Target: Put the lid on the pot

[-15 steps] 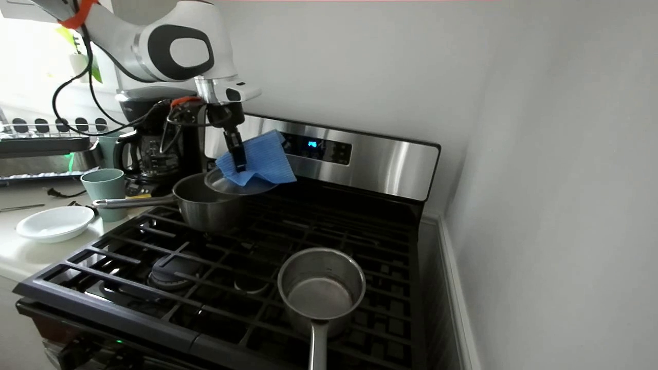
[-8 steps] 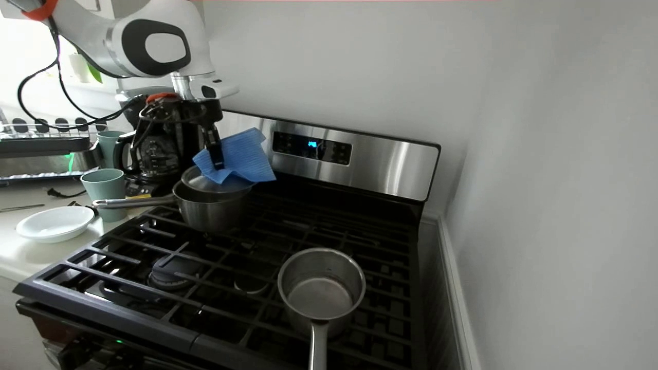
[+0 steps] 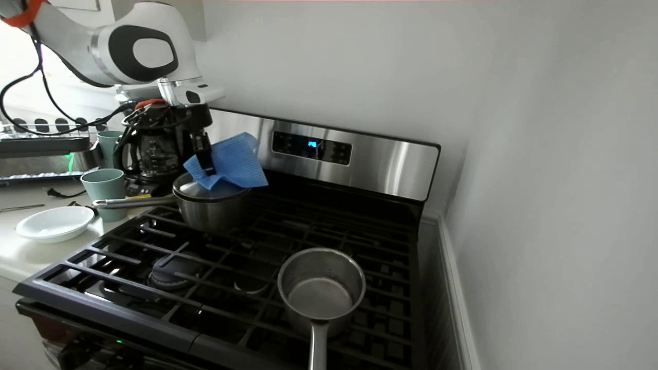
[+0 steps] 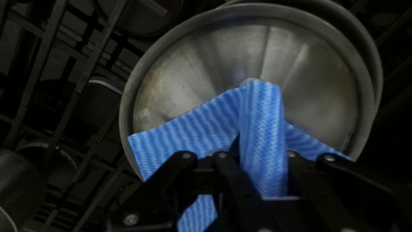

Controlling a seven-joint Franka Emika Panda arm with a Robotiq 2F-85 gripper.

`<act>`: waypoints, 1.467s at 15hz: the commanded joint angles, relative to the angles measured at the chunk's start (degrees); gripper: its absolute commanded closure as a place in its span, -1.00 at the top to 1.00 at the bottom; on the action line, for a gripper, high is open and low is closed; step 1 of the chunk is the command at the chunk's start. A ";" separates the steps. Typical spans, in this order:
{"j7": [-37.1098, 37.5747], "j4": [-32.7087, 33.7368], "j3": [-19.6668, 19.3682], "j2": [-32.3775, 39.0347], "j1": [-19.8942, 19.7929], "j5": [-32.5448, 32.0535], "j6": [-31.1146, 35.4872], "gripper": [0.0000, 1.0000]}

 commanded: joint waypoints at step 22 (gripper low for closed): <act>3.77 -2.54 1.24 0.71 -0.12 0.22 6.16 -0.94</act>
